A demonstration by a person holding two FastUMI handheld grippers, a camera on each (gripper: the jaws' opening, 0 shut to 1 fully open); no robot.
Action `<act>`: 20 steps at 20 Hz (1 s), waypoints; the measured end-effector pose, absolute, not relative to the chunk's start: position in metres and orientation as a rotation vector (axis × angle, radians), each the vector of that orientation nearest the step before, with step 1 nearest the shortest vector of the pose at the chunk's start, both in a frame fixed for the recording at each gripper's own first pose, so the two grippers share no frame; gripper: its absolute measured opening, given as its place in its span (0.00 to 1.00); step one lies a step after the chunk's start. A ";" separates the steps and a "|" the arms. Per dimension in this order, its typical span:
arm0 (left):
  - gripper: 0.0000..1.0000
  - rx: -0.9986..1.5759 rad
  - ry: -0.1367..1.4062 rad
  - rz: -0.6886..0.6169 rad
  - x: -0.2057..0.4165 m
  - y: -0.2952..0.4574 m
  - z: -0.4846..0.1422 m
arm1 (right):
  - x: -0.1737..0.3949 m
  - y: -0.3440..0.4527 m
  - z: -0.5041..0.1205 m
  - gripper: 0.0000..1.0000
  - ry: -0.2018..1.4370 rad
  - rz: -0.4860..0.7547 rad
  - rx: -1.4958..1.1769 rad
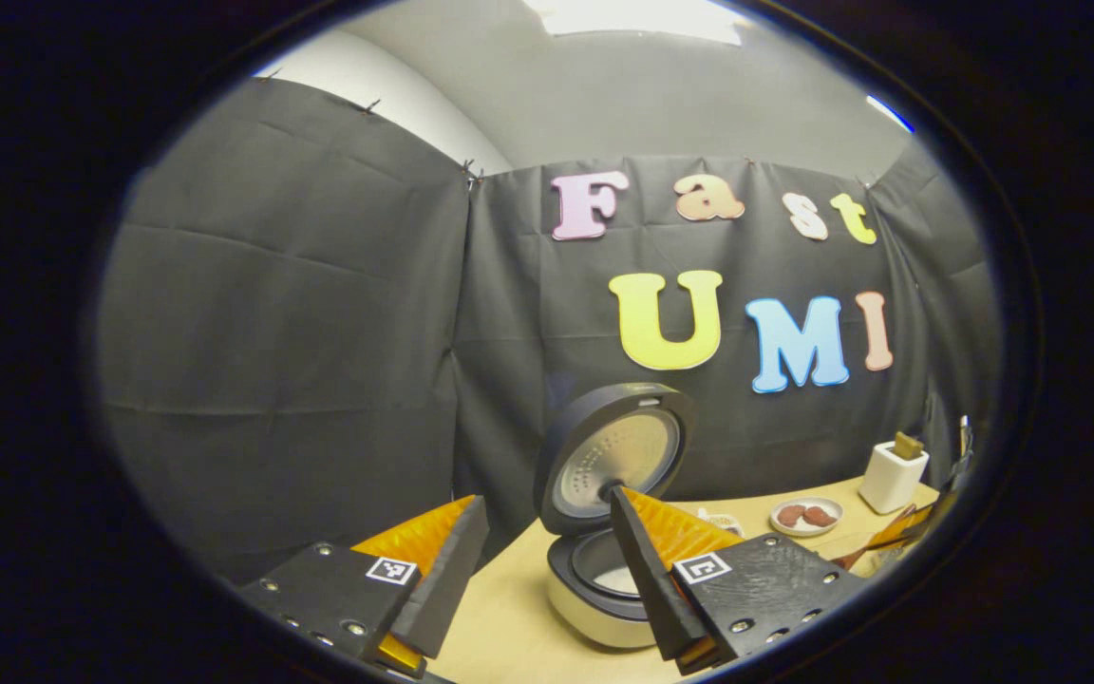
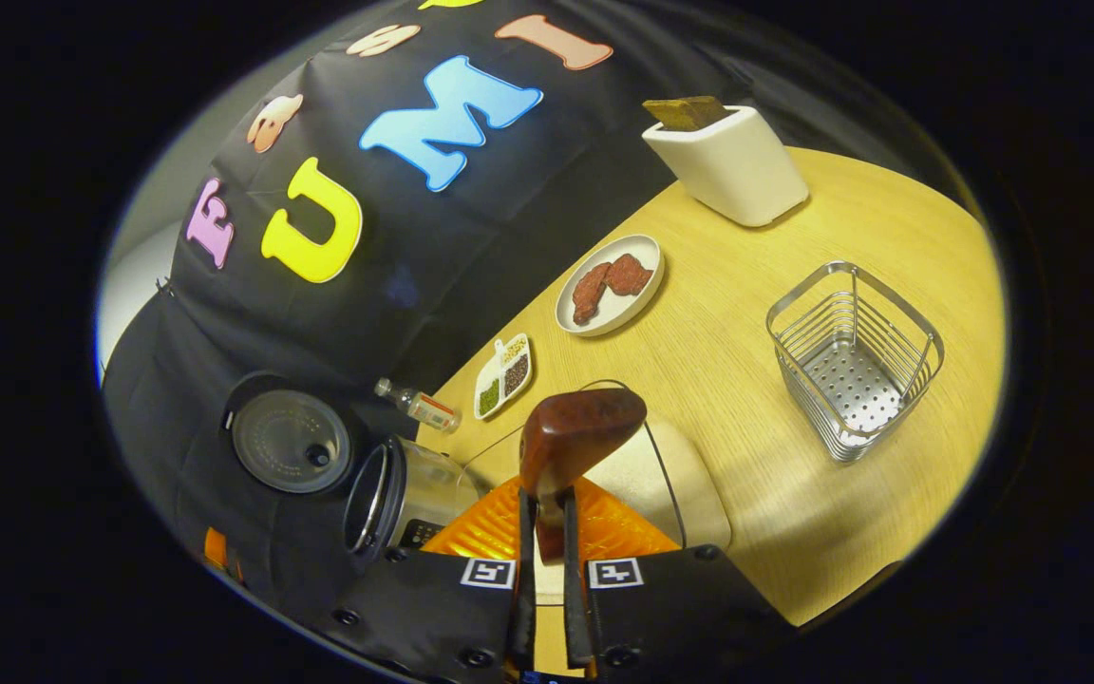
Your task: Close the left gripper, press the button to open the rice cooker; take a wooden spoon from the chopstick holder with the right hand, scoop a spoonful of rice and pour it into the rice cooker, then put the wooden spoon back into the chopstick holder.
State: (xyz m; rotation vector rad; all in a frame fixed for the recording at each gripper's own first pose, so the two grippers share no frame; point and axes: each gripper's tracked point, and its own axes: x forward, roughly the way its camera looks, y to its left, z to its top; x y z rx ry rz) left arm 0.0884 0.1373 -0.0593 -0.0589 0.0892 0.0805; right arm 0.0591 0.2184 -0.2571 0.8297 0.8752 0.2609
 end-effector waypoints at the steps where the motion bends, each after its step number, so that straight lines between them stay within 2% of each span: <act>1: 0.82 -0.061 0.088 0.079 0.087 0.136 -0.058 | 0.061 0.219 -0.251 0.10 0.868 0.268 0.856; 2: 0.82 -0.060 0.085 0.079 0.086 0.135 -0.056 | 0.062 0.220 -0.244 0.14 0.861 0.276 0.882; 6: 0.83 -0.057 0.079 0.075 0.080 0.131 -0.051 | 0.071 0.224 -0.218 0.10 0.835 0.308 0.992; 7: 0.82 -0.059 0.079 0.077 0.079 0.131 -0.051 | 0.074 0.226 -0.211 0.14 0.830 0.315 1.012; 10: 0.82 -0.061 0.077 0.086 0.077 0.136 -0.051 | 0.080 0.236 -0.195 0.14 0.815 0.347 1.052; 20: 0.82 -0.076 0.082 0.154 0.059 0.176 -0.061 | 0.090 0.318 -0.147 0.13 0.803 0.534 1.059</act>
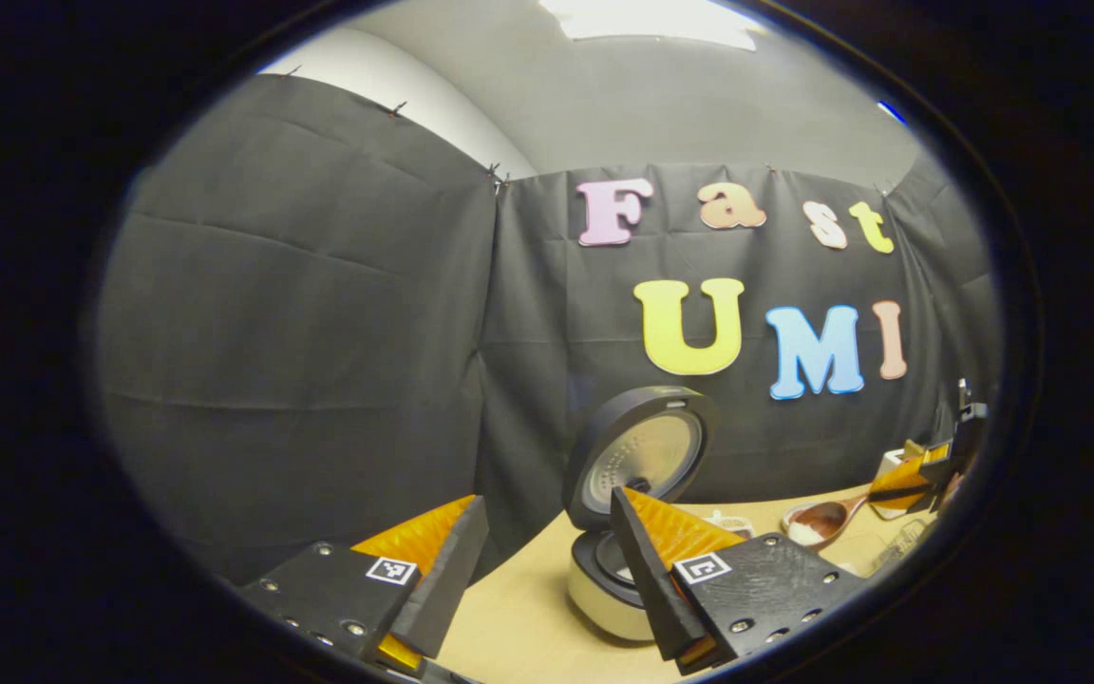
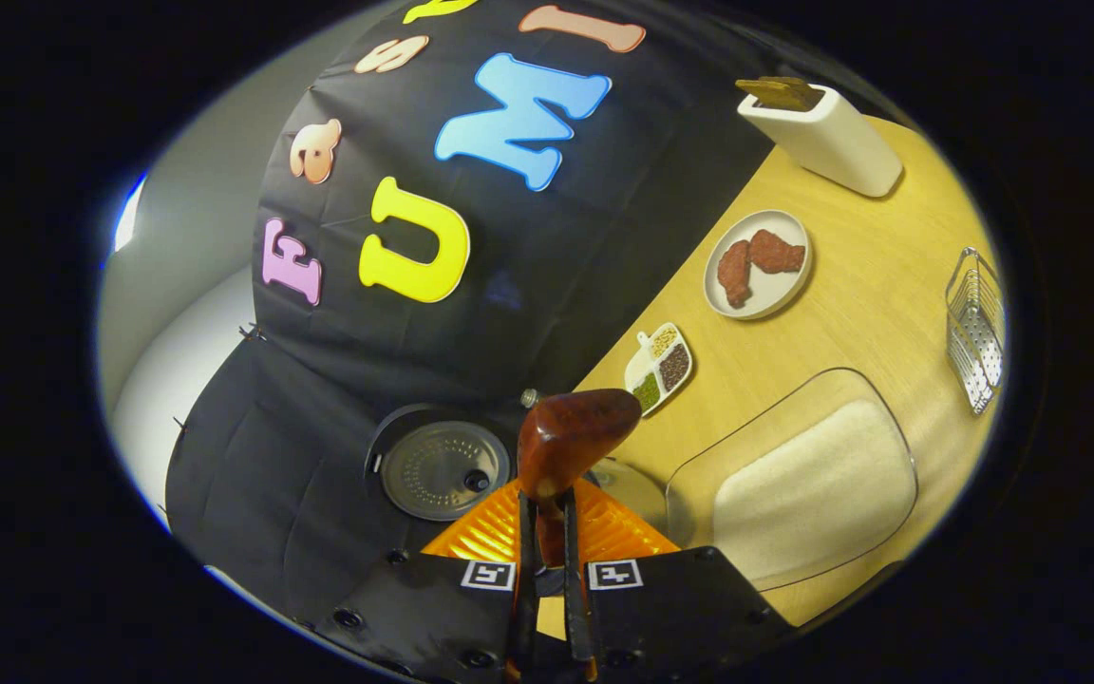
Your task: Close the left gripper, press the button to open the rice cooker; take a wooden spoon from the chopstick holder with the right hand, scoop a spoonful of rice and pour it into the rice cooker, then put the wooden spoon back into the chopstick holder.
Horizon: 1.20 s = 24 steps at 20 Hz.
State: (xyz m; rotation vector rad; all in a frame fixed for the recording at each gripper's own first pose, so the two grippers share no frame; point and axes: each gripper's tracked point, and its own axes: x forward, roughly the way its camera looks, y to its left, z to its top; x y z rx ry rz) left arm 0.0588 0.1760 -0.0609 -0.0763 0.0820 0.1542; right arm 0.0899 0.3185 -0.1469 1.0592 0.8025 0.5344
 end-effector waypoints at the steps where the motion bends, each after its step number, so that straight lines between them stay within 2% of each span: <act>1: 0.82 -0.073 0.083 0.162 0.056 0.180 -0.062 | 0.092 0.329 -0.143 0.13 0.803 0.554 1.058; 13: 0.83 -0.060 0.122 0.278 0.035 0.244 -0.087 | 0.105 0.442 -0.140 0.13 0.808 0.711 0.960; 14: 0.82 -0.059 0.127 0.285 0.035 0.247 -0.090 | 0.105 0.449 -0.143 0.17 0.809 0.721 0.942; 15: 0.83 -0.057 0.132 0.293 0.034 0.251 -0.094 | 0.105 0.456 -0.149 0.13 0.809 0.728 0.918; 24: 0.82 -0.043 0.170 0.333 0.033 0.272 -0.112 | 0.102 0.493 -0.195 0.14 0.773 0.760 0.595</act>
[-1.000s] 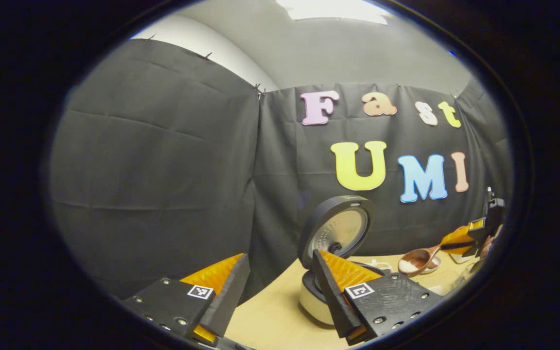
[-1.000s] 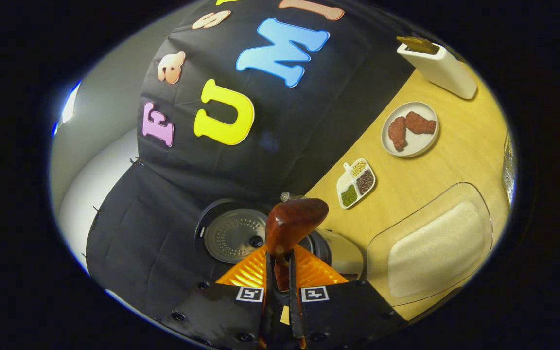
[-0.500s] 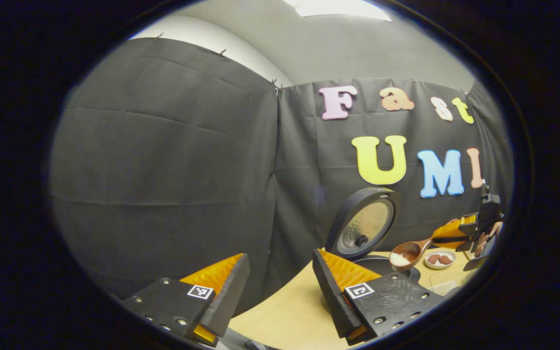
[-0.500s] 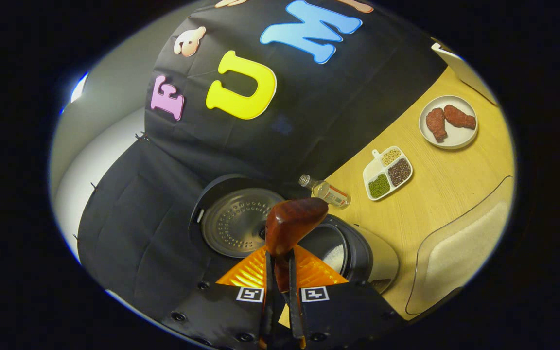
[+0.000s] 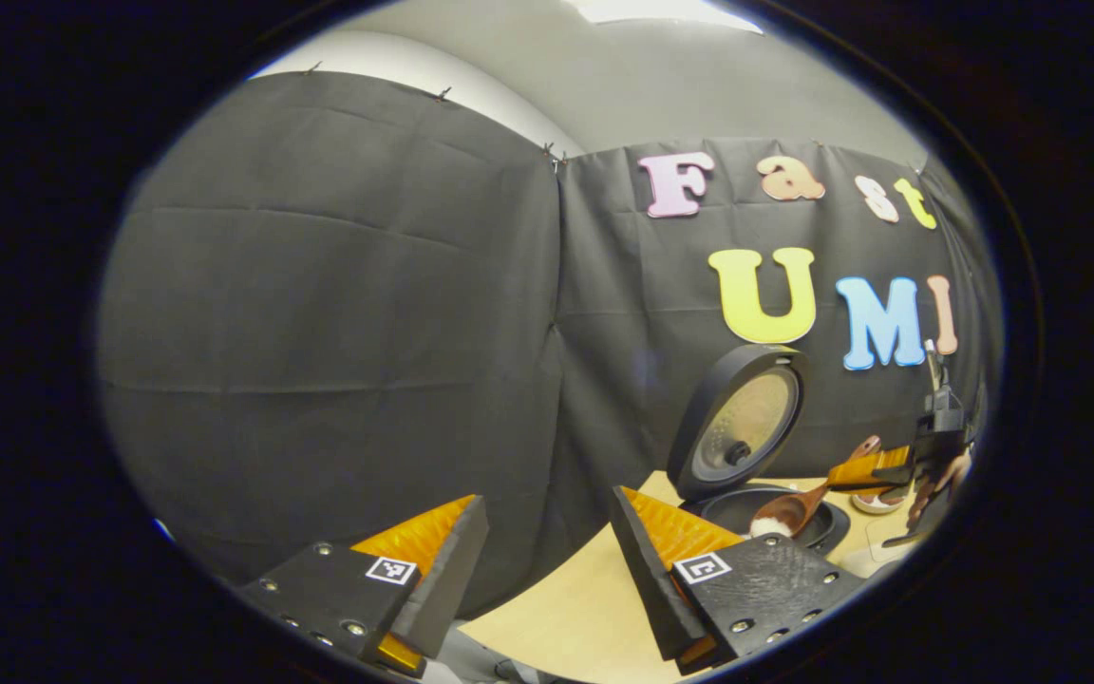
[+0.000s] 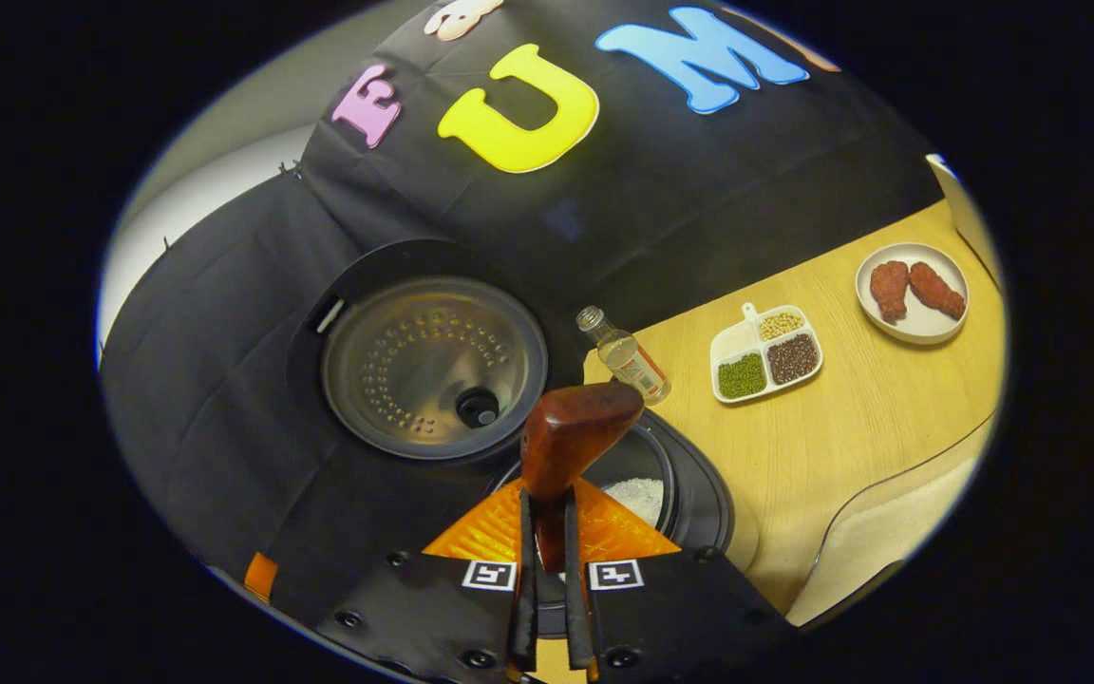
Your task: Close the left gripper, press the button to open the rice cooker; take a wooden spoon from the chopstick holder with the right hand, scoop a spoonful of rice and pour it into the rice cooker, then put the wooden spoon back into the chopstick holder.
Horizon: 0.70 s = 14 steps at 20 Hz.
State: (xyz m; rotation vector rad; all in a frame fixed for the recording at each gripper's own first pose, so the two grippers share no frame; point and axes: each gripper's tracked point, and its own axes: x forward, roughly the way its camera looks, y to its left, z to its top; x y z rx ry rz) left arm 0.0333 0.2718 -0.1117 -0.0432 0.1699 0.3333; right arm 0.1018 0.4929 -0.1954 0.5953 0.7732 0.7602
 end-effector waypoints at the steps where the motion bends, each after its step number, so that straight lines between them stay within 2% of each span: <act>1: 0.82 -0.040 0.173 0.336 0.033 0.273 -0.111 | 0.104 0.495 -0.199 0.14 0.764 0.763 0.559; 7: 0.82 -0.028 0.179 0.333 0.035 0.270 -0.113 | 0.111 0.502 -0.202 0.13 0.671 0.792 0.358; 14: 0.82 -0.026 0.193 0.313 0.045 0.263 -0.118 | 0.111 0.504 -0.179 0.14 0.445 0.841 0.065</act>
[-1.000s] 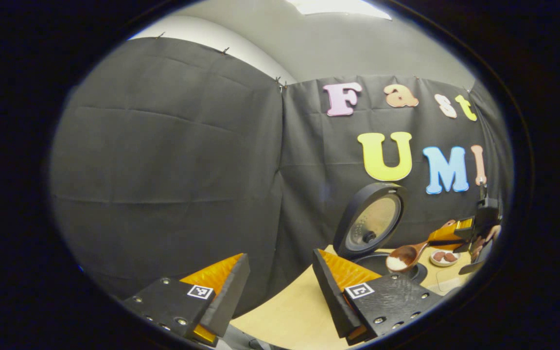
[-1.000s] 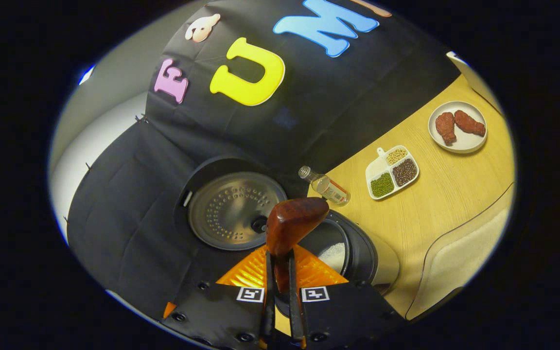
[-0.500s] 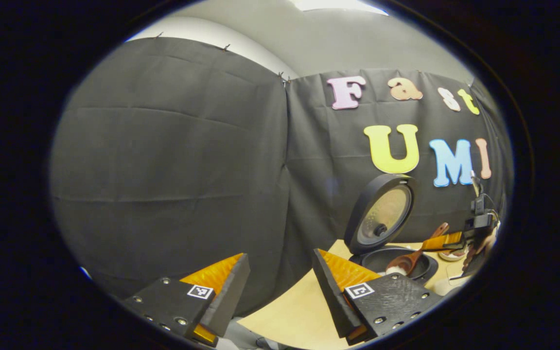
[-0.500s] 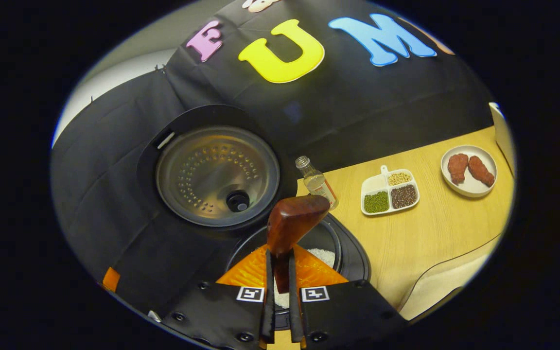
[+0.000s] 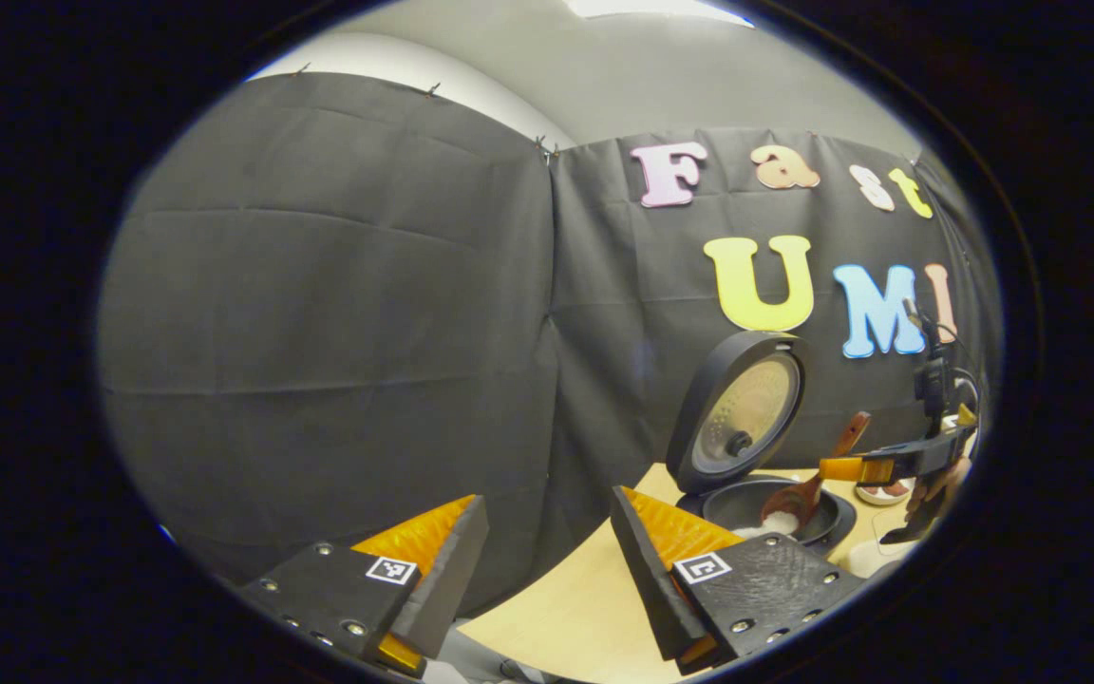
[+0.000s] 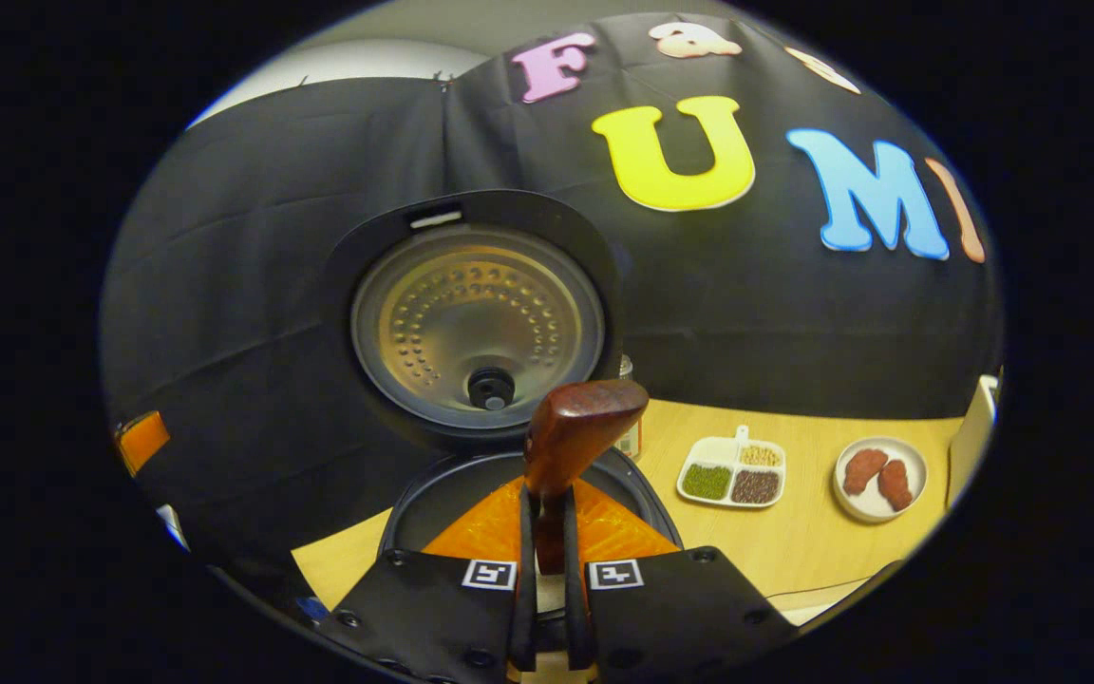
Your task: Close the left gripper, press the button to open the rice cooker; take a wooden spoon from the chopstick holder with the right hand, scoop a spoonful of rice and pour it into the rice cooker, then put the wooden spoon back into the chopstick holder.
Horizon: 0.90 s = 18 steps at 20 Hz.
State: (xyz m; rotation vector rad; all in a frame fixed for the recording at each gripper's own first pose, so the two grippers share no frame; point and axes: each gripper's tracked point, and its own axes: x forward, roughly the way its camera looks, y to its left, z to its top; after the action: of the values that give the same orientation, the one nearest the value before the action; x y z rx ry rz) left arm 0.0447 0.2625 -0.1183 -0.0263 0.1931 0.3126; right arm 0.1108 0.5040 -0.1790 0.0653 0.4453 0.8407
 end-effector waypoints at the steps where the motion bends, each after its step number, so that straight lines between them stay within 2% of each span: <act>1: 0.82 -0.027 0.193 0.309 0.047 0.261 -0.119 | 0.111 0.505 -0.177 0.14 0.413 0.846 0.027; 13: 0.83 -0.029 0.187 0.286 0.056 0.251 -0.117 | 0.111 0.503 -0.146 0.13 0.034 0.849 -0.346; 16: 0.82 -0.031 0.168 0.273 0.057 0.246 -0.106 | 0.104 0.502 -0.143 0.14 0.065 0.874 -0.306; 17: 0.82 -0.030 0.161 0.266 0.060 0.242 -0.105 | 0.104 0.500 -0.142 0.11 0.093 0.880 -0.277; 18: 0.82 -0.029 0.155 0.259 0.061 0.239 -0.103 | 0.105 0.499 -0.139 0.14 0.117 0.881 -0.238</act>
State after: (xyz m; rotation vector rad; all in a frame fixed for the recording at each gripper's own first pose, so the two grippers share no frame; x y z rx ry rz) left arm 0.0614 0.2386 -0.1026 -0.0290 0.1551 0.2586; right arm 0.1048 0.4986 -0.1389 -0.2376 0.1168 0.8809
